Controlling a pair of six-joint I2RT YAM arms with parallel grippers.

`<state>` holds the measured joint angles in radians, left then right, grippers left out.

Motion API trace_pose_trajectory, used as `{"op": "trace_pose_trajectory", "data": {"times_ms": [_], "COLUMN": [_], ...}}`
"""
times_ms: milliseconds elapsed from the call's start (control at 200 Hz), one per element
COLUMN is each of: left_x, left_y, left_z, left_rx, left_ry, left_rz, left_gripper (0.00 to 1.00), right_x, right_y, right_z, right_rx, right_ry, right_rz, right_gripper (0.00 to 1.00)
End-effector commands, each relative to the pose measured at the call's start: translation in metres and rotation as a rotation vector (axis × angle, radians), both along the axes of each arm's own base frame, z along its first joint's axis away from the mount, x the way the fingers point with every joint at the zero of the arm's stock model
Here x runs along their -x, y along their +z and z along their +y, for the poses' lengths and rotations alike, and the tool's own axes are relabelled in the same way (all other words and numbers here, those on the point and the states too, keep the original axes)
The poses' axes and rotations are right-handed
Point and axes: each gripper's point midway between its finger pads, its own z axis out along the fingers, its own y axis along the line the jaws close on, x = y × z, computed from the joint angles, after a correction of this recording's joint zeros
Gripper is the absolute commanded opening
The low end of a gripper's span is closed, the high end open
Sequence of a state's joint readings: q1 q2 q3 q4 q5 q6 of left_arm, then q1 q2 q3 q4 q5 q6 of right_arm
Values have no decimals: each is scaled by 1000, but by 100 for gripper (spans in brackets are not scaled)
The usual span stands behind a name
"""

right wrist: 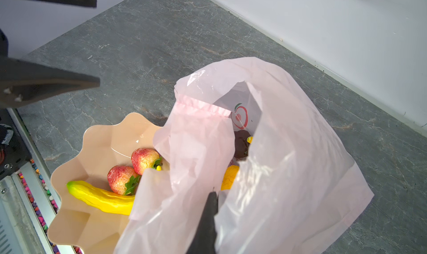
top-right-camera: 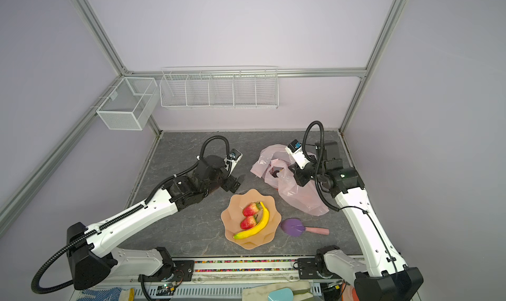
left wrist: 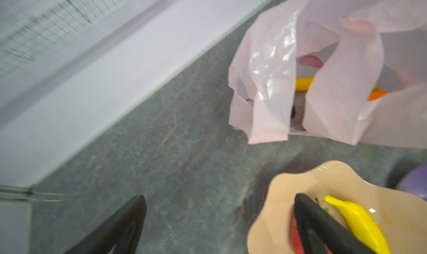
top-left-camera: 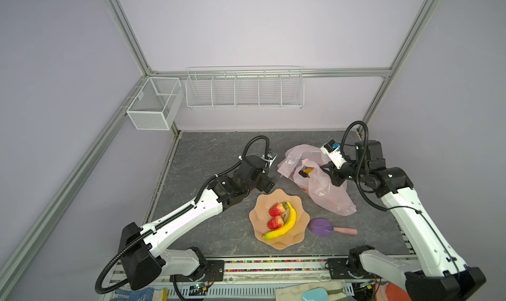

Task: Place the fruits into the plastic bag
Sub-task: Pick up the fruit from the plate.

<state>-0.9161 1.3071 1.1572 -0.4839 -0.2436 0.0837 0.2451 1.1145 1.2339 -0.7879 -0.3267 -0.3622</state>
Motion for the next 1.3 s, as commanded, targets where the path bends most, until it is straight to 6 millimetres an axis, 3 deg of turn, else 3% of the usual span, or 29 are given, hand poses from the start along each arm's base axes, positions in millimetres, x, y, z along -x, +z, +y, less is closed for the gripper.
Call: {"op": "trace_pose_trajectory", "data": {"times_ms": [0, 175, 350, 525, 690, 930, 1135, 1295], "left_x": [44, 67, 66, 65, 60, 65, 71, 72], "left_y": [-61, -108, -139, -177, -186, -201, -207, -207], "left_z": [-2, -22, -43, -48, -57, -52, -47, -44], "left_rx": [-33, -110, -204, -366, -392, -450, -462, -468], "left_ry": [-29, -65, -88, -79, -77, -77, -71, -67], "left_rz": [348, 503, 566, 641, 642, 661, 677, 679], "left_gripper": [99, 96, 93, 88, 86, 81, 73, 60], "right_x": [4, 5, 6, 7, 8, 8, 8, 7], "right_y": [2, 0, 0, 3, 6, 6, 7, 9], "right_z": [2, 3, 4, 4, 3, 2, 0, -1], "right_rx": [-13, -15, -15, -20, -18, -6, 10, 16], "right_ry": [9, 16, 17, 20, 19, 20, 18, 18], "right_rz": [-3, -2, -3, -12, -21, -27, -32, -39], "right_gripper": [7, 7, 7, 7, 7, 7, 7, 7]}}
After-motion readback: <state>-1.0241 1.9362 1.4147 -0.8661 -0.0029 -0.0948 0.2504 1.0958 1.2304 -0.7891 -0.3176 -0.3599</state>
